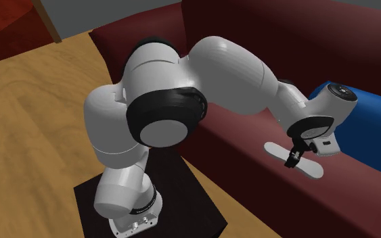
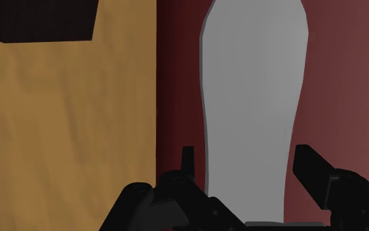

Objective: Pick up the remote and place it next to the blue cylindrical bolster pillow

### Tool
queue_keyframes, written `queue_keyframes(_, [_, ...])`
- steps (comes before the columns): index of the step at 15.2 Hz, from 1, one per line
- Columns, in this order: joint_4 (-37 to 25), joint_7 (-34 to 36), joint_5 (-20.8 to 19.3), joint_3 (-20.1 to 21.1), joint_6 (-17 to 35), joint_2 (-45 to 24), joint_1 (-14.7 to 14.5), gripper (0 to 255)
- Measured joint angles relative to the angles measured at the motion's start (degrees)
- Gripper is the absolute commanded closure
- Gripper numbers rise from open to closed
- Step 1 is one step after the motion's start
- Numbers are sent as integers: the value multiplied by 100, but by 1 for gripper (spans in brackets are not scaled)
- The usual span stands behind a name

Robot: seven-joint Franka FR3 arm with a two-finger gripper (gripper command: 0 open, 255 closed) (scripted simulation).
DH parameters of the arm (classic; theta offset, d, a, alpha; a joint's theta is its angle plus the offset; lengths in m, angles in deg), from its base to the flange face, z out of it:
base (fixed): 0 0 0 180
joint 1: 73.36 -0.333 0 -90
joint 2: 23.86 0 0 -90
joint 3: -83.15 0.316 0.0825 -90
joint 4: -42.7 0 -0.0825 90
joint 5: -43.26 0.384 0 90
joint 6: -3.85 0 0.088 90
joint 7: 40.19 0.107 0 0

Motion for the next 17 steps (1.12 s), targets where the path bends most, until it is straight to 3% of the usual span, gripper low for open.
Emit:
queue_keyframes(7, [15, 8, -17, -5, 65, -48, -2, 255])
queue_keyframes(8, [16, 7, -17, -5, 65, -48, -2, 0])
queue_keyframes(14, [16, 7, -17, -6, 66, -46, -1, 0])
queue_keyframes(17, [-118, -44, 65, 12, -278, 180, 16, 0])
